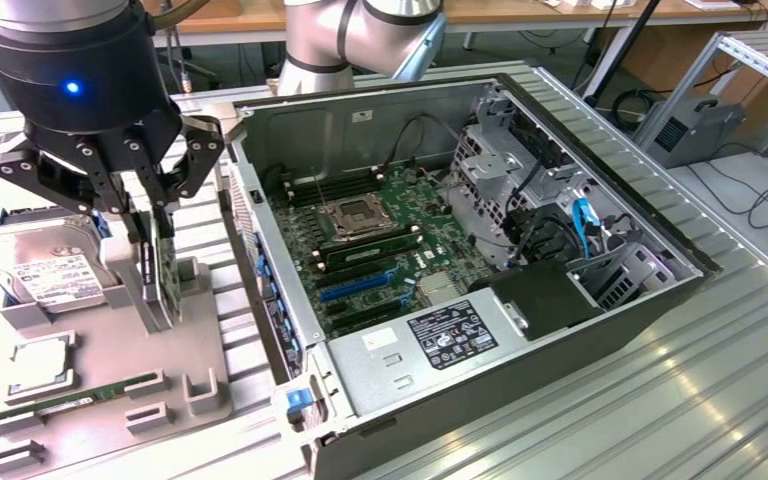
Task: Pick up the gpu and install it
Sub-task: 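Pick up the gpu and move the gpu toward the slot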
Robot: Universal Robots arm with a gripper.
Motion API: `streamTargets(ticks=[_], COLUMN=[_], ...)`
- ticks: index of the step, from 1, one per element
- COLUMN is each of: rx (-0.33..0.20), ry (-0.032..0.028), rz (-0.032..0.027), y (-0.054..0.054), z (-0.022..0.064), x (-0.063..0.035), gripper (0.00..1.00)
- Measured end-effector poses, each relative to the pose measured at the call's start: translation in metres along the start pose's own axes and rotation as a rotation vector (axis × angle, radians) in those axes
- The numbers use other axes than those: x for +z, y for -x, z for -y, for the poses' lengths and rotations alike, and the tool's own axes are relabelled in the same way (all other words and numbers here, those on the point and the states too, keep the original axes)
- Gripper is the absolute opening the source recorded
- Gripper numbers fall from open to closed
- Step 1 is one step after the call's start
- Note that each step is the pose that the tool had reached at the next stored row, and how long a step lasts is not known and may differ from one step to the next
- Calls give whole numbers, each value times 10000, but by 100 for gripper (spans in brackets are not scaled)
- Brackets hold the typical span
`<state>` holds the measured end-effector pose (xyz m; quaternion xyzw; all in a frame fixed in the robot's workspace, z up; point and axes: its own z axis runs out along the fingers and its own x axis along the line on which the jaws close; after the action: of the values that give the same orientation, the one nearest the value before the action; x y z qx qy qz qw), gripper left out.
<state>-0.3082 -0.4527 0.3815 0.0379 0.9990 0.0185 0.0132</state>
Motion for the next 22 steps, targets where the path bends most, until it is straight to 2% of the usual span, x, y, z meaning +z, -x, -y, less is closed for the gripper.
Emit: streamTargets(ticks=[22], rx=[0], ry=[-1], rz=[0], y=[2], z=[-4], x=[-71], gripper=[26])
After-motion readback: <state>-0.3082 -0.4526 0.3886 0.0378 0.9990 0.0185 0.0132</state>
